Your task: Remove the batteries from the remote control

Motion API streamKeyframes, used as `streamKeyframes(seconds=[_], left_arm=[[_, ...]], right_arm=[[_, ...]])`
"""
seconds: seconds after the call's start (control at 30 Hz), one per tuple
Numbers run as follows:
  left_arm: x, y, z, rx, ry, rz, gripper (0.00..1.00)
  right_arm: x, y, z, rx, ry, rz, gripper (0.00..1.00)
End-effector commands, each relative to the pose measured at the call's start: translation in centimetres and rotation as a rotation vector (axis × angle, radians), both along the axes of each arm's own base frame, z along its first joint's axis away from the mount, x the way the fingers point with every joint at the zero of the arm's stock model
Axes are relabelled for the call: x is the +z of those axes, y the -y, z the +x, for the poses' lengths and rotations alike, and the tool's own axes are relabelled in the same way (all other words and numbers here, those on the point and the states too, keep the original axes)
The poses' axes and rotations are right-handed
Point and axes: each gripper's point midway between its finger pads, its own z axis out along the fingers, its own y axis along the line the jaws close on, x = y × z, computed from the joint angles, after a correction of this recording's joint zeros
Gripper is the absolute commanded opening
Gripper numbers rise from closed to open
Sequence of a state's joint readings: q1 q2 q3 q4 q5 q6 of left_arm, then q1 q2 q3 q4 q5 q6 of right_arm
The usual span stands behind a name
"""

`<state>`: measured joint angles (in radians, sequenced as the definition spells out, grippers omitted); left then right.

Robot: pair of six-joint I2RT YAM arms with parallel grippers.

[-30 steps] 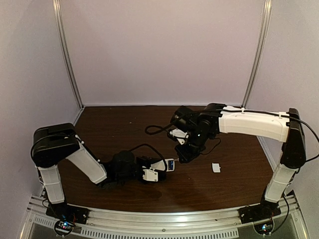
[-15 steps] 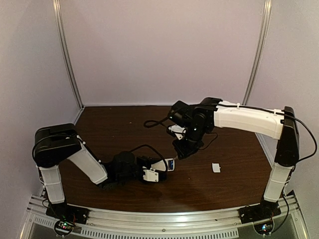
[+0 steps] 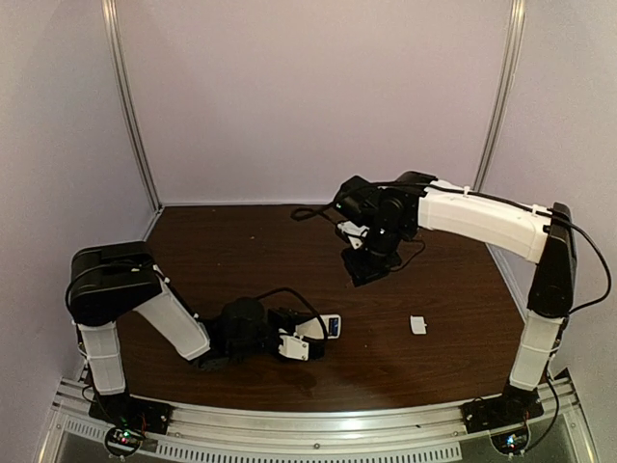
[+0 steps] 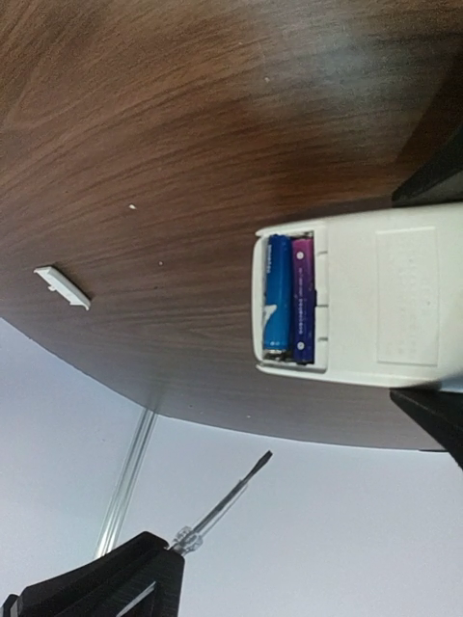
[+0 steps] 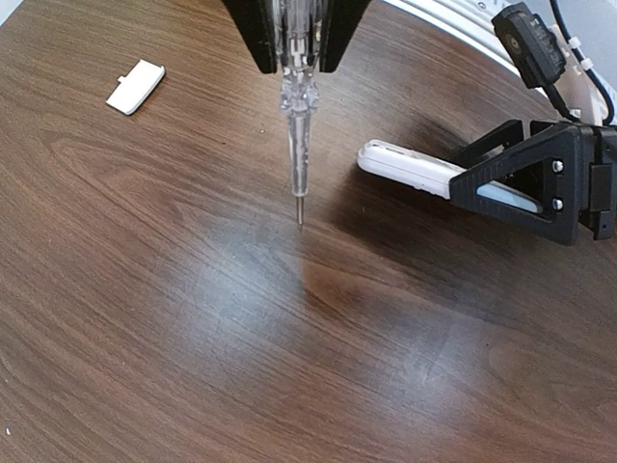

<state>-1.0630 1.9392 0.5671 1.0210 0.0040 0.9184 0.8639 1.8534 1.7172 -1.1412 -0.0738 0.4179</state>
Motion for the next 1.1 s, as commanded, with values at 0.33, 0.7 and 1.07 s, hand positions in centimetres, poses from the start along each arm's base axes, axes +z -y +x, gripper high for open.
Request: streamKeyframes(seconds=[0.33,0.7,1.07], left_arm=[[0.2,0.6,0.0,-0.012,-0.003,-0.019,0.0],[0.3,0.6,-0.1,-0.017,0.002,-0.021,0.0],[0.4,0.6,-0.1,-0.017,0.004,-0.022,0.0]], right_arm=[[1.9,2.2,-2.3,0.159,0.159,-0.088,0.0],[1.4,1.8,-6.4,0.341,0.176,-0.116,0.0],[1.0,0.2,-8.2,0.405,0.177,-0.156,0.0]])
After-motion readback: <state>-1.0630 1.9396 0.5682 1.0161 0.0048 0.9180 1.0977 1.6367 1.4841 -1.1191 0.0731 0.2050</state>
